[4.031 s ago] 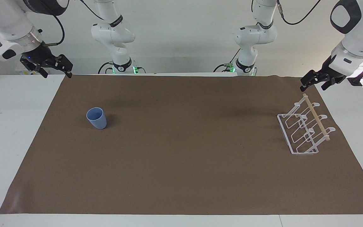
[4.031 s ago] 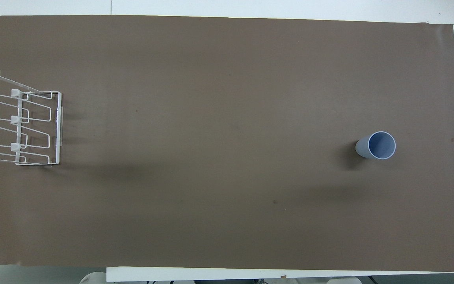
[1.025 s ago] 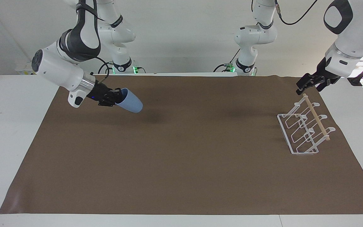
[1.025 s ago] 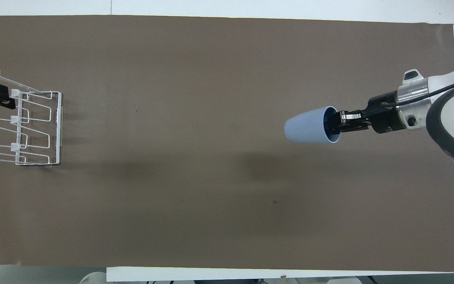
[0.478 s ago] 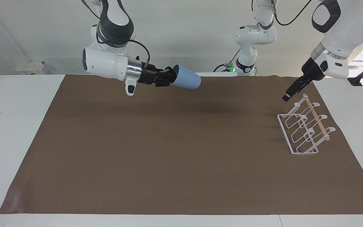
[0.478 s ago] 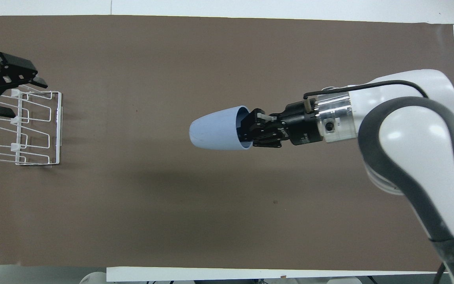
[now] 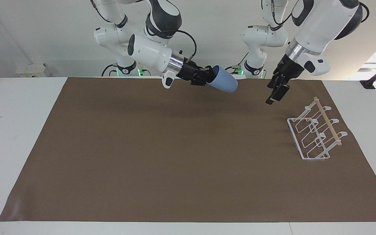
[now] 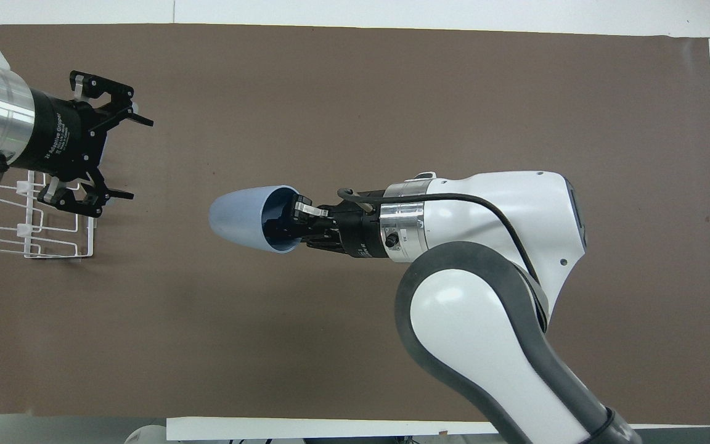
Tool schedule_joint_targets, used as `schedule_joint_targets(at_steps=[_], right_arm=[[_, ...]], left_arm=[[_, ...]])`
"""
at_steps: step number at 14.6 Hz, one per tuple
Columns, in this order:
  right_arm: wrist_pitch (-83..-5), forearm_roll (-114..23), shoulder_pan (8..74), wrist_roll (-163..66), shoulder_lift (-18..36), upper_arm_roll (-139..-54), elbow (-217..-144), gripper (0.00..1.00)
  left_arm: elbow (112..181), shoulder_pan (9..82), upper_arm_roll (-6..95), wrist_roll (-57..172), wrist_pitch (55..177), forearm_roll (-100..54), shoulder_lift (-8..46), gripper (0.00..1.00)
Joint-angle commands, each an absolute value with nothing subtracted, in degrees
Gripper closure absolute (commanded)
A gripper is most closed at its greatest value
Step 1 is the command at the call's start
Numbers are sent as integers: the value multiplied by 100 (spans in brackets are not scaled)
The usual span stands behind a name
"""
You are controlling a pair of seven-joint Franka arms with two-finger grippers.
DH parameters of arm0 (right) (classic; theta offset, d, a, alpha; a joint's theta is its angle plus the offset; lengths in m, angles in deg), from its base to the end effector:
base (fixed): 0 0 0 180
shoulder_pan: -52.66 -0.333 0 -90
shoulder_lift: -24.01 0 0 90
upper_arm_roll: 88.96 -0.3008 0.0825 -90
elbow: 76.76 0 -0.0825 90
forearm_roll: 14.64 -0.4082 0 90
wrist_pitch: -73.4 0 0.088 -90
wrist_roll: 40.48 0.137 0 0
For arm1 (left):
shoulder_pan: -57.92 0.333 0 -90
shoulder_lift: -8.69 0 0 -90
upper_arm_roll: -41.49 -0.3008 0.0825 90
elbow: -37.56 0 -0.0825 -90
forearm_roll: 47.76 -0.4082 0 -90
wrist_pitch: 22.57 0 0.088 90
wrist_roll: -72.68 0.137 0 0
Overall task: Hang cup on cup holder
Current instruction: 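Close the left gripper on the cup's base held by the right gripper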
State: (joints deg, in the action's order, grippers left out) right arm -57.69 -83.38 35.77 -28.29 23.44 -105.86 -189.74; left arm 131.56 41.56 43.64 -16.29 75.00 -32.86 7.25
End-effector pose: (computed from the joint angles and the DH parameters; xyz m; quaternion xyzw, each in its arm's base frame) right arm 0.4997 0.3849 0.4683 -0.8572 0.1438 0.0712 0.4894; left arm 0.5457 -0.2166 0.5753 0.8026 0.5808 -0.0781 0.1111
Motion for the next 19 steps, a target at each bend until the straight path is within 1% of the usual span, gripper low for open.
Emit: schedule_joint_targets(at_steps=[1, 4, 6, 10, 13, 15, 16, 17, 18, 19], right_arm=[[-5704, -8626, 3675, -2800, 2322, -10592, -18908, 100], [-5756, -8680, 3606, -2765, 2322, -10601, -18917, 100], [-5878, -8689, 3466, -2625, 2322, -10601, -18917, 100], [-5976, -8680, 3421, -2607, 2322, -10601, -18917, 100], [-5976, -8680, 3412, -2598, 2322, -10592, -18935, 100], [-5976, -8680, 3412, -2598, 2322, -10592, -18935, 100], [-5976, -8680, 3412, -2598, 2322, -10592, -18935, 100], [-5976, -8680, 3412, -2598, 2331, -10592, -18943, 100], [-5976, -8680, 3412, -2598, 2331, -10592, -18952, 100], [-5976, -8680, 3412, -2598, 2331, -10592, -18952, 100]], left_arm=[[13265, 4078, 4299, -2075, 7244, -2931, 632, 0], [13643, 4007, 4299, -2206, 7235, -2300, 448, 1], [13688, 4008, 4299, -2198, 7313, -1868, 517, 1], [13811, 3912, 4299, -2180, 7384, -1550, 553, 1], [14109, 3666, 4299, -2189, 7436, -1532, 456, 1], [14189, 3604, 4299, -2180, 7463, -1532, 395, 1], [14189, 3586, 4299, -2206, 7481, -1532, 395, 12], [14180, 3577, 4299, -2224, 7542, -1585, 395, 75], [14206, 3525, 4325, -1850, 7655, -1663, 395, 100], [14233, 3463, 4317, -1472, 7770, -1708, 395, 100]])
